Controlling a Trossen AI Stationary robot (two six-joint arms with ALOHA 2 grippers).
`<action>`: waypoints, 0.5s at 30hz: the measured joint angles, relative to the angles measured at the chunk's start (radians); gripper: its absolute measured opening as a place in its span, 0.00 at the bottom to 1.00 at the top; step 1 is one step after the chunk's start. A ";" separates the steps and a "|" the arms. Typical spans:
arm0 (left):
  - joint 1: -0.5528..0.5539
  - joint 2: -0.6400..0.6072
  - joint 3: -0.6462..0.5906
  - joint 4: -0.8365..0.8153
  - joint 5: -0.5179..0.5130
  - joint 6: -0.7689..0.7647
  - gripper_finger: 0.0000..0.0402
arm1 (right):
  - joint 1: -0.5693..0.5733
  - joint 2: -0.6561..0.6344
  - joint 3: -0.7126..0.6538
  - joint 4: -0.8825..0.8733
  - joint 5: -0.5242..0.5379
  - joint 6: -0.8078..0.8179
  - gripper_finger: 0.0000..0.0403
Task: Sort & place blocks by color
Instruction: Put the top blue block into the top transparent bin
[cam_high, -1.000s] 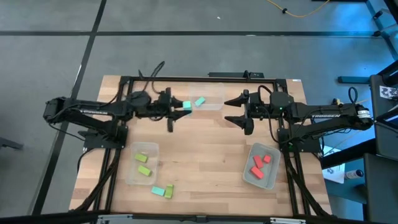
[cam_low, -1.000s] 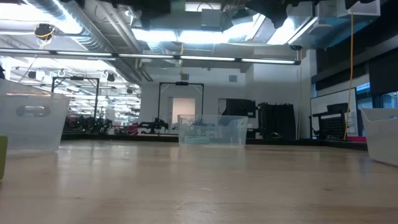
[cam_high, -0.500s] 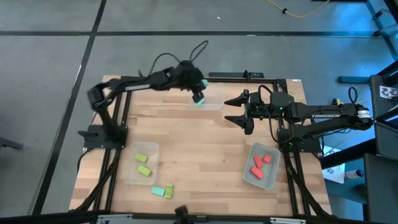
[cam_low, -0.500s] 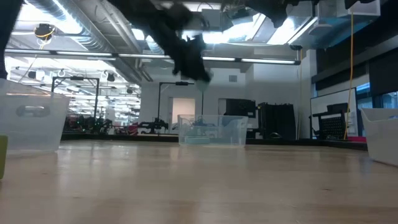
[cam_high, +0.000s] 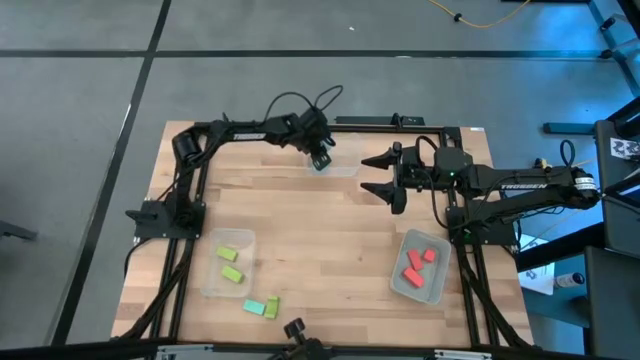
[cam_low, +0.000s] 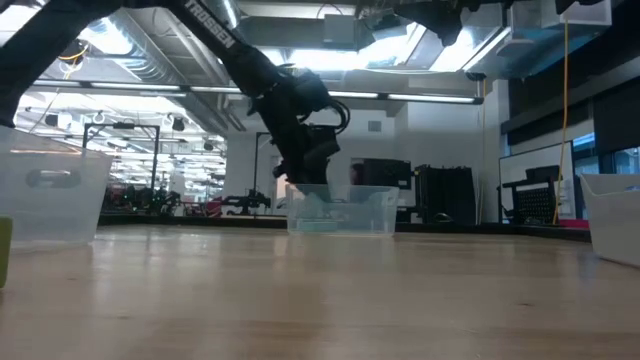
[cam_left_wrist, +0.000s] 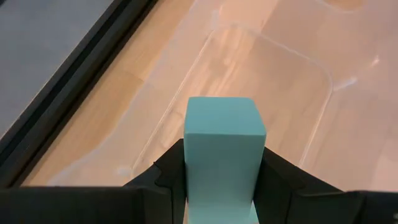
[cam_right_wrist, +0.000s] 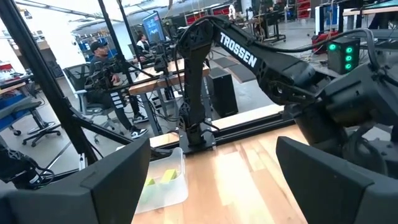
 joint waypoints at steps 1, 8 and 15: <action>-0.003 0.002 0.000 0.002 -0.004 0.005 0.30 | 0.000 0.000 0.000 -0.001 0.000 0.000 0.87; -0.008 0.005 0.000 0.004 -0.029 0.045 0.30 | 0.000 0.000 0.000 0.000 0.003 -0.002 0.87; -0.013 0.005 -0.002 -0.013 -0.061 0.054 0.33 | 0.000 0.000 0.000 0.000 0.003 0.002 0.87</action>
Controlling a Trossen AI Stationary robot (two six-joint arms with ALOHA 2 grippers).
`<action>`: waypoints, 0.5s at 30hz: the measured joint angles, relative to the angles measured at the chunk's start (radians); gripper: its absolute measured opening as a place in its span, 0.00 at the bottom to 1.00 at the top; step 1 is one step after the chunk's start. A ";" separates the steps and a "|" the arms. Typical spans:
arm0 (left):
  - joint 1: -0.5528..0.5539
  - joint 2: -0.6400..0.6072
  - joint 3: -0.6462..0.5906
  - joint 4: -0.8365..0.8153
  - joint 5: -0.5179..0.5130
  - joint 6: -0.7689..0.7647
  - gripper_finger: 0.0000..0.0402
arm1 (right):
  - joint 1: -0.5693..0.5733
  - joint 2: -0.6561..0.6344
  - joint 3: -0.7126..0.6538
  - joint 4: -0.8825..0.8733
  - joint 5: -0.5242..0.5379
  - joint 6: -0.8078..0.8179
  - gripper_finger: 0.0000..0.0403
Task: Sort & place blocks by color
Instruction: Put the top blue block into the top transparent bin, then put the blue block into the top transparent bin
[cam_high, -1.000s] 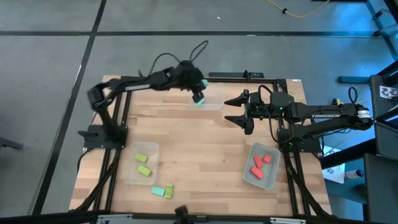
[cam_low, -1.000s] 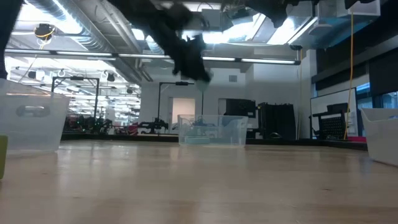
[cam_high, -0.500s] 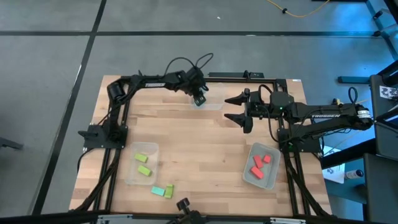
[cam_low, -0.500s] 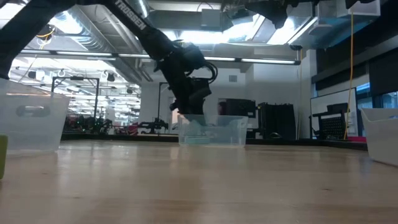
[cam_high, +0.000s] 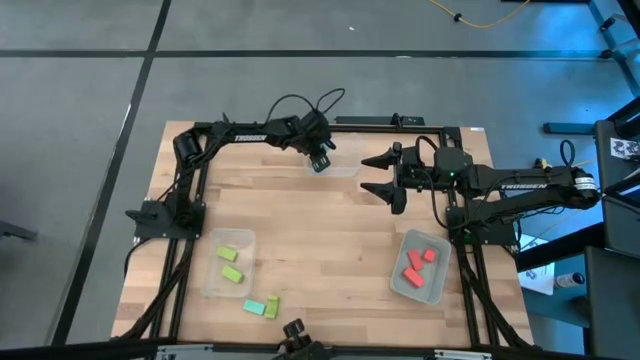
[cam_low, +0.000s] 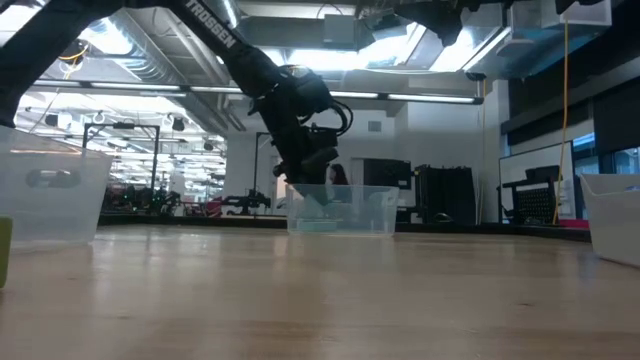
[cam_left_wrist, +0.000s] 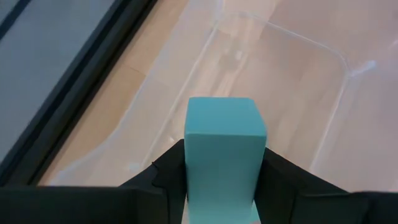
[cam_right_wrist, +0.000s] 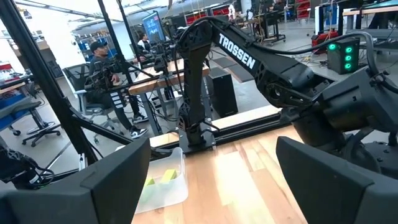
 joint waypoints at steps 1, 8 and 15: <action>-0.004 0.000 0.000 0.000 -0.014 0.000 0.35 | 0.000 0.000 0.000 0.000 0.000 0.000 0.87; -0.025 0.000 -0.001 0.001 -0.066 0.008 0.42 | 0.000 0.000 0.000 0.000 0.000 0.002 0.87; -0.013 -0.018 0.020 -0.031 -0.043 0.008 0.48 | 0.000 0.000 0.000 0.001 -0.001 0.002 0.87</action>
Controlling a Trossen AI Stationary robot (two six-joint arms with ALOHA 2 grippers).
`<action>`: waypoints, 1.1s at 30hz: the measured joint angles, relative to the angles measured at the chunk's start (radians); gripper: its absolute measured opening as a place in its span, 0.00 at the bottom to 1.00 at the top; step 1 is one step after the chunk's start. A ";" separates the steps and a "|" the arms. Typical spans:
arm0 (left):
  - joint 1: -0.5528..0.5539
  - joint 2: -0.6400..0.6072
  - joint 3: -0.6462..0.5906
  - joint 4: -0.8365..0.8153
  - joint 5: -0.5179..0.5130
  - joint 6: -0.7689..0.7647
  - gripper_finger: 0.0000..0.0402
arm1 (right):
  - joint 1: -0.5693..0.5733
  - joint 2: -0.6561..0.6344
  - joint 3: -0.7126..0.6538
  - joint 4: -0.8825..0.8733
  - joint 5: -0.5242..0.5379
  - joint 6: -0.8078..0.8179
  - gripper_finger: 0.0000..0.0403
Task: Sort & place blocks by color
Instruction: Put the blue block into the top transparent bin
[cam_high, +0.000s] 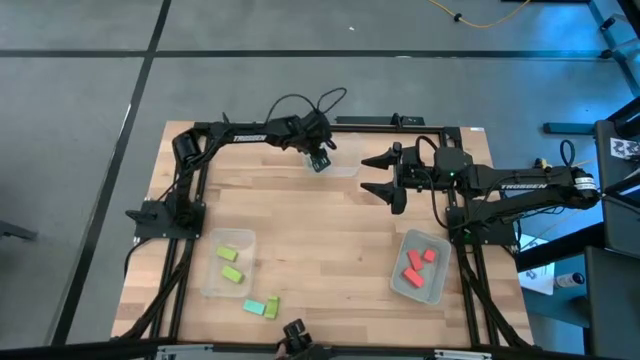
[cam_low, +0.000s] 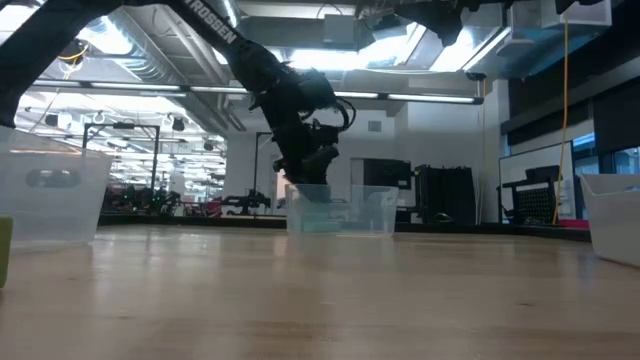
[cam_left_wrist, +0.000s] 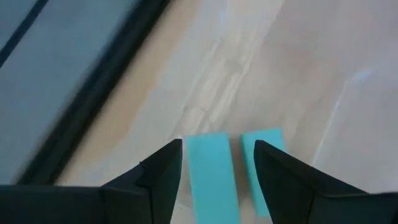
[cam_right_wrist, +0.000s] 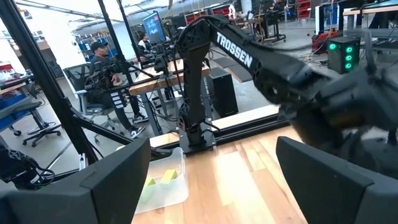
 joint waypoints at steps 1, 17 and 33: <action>0.002 -0.015 0.011 -0.002 0.011 0.000 0.48 | 0.000 0.000 0.000 0.000 0.000 -0.002 0.87; -0.179 -0.649 -0.160 0.218 0.209 -0.159 0.48 | 0.000 0.000 0.000 0.000 -0.006 -0.006 0.87; -0.602 -1.155 -0.806 0.712 -0.087 -0.196 0.48 | 0.000 0.000 0.000 -0.003 -0.010 -0.031 0.87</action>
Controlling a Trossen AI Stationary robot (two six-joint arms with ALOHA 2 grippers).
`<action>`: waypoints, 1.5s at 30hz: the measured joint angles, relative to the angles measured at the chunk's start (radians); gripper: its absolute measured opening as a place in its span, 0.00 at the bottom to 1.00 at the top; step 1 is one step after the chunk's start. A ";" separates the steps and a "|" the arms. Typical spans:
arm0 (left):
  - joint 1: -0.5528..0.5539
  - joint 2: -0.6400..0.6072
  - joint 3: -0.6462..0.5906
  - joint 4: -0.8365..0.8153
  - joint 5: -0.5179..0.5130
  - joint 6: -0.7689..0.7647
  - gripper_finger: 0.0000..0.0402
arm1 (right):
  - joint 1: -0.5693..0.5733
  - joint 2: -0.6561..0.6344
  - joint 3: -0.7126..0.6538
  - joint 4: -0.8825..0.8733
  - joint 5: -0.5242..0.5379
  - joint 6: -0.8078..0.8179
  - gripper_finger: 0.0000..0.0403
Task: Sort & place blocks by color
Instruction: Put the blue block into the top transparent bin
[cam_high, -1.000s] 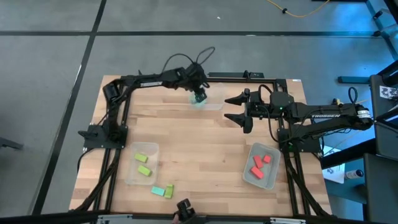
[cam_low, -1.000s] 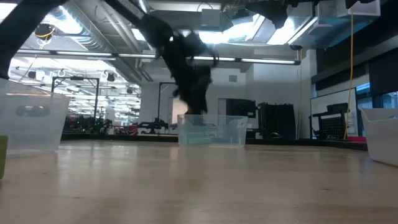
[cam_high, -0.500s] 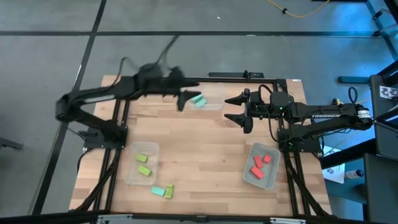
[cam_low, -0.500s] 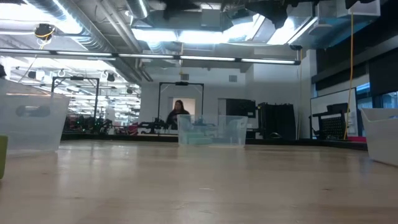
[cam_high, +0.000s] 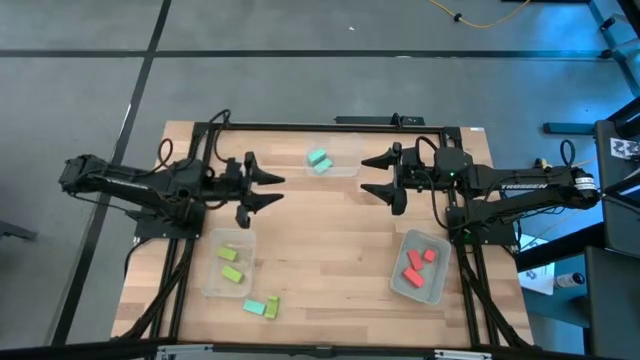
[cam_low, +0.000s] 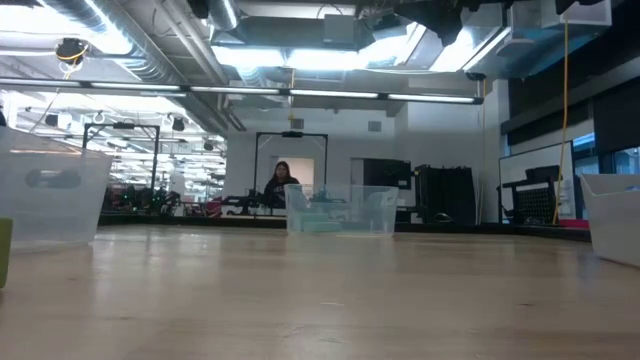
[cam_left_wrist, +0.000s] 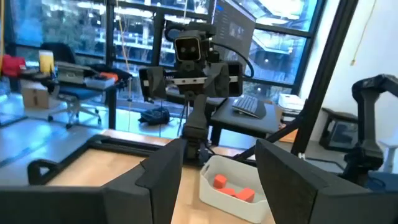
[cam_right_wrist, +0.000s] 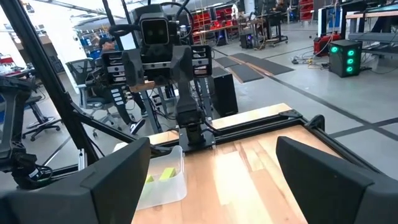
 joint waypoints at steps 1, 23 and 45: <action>-0.005 -0.006 -0.004 0.001 -0.002 0.013 0.48 | 0.000 0.000 0.000 0.000 0.000 -0.001 0.87; -0.008 -0.013 -0.007 0.001 -0.001 0.040 0.48 | 0.000 0.000 0.000 -0.001 0.000 -0.029 0.87; -0.041 -0.014 0.076 -0.255 0.021 0.007 0.48 | 0.000 0.000 0.000 -0.006 -0.027 -0.018 0.87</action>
